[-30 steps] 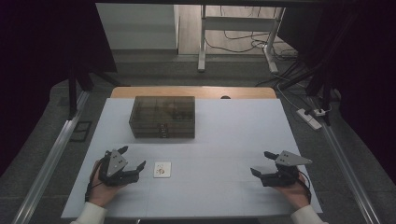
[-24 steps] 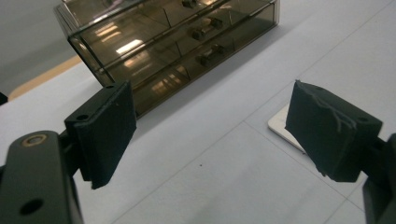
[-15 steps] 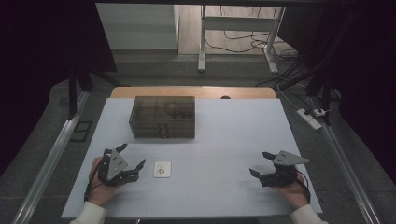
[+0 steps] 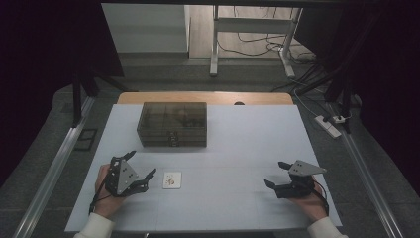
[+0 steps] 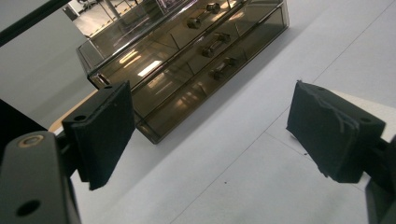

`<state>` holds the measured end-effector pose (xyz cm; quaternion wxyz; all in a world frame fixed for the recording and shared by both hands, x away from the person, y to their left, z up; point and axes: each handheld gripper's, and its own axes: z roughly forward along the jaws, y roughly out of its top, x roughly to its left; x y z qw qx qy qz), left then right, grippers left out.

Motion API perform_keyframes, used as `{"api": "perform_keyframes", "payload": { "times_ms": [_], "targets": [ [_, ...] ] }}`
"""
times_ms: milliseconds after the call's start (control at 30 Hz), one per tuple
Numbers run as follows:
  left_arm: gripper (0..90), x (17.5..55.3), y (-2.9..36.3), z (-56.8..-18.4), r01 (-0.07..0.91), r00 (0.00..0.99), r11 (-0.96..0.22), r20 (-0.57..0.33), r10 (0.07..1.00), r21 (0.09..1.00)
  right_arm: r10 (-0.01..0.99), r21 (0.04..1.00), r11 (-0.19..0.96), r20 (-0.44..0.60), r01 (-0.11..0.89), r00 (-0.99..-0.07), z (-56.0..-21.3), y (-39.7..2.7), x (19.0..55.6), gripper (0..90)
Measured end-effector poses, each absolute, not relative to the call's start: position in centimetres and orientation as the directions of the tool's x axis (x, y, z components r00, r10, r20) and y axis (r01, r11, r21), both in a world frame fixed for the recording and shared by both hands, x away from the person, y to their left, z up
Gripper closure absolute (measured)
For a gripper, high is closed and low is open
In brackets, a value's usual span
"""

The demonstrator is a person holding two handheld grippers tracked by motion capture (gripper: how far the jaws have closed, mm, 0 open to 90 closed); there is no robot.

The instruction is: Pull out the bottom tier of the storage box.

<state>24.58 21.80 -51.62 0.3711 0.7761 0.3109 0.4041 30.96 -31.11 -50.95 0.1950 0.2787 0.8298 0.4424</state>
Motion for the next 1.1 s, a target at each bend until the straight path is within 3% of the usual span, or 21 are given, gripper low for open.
{"api": "perform_keyframes", "payload": {
  "times_ms": [1100],
  "targets": [
    [6.0, 25.21, 21.08, -52.26, 0.086, 0.456, -0.611, 0.514, 0.726, 0.787, 0.636, 0.838, 0.463, -0.087, 0.289, -0.767, -50.95, -31.16, 31.00, 13.5]
  ]
}}
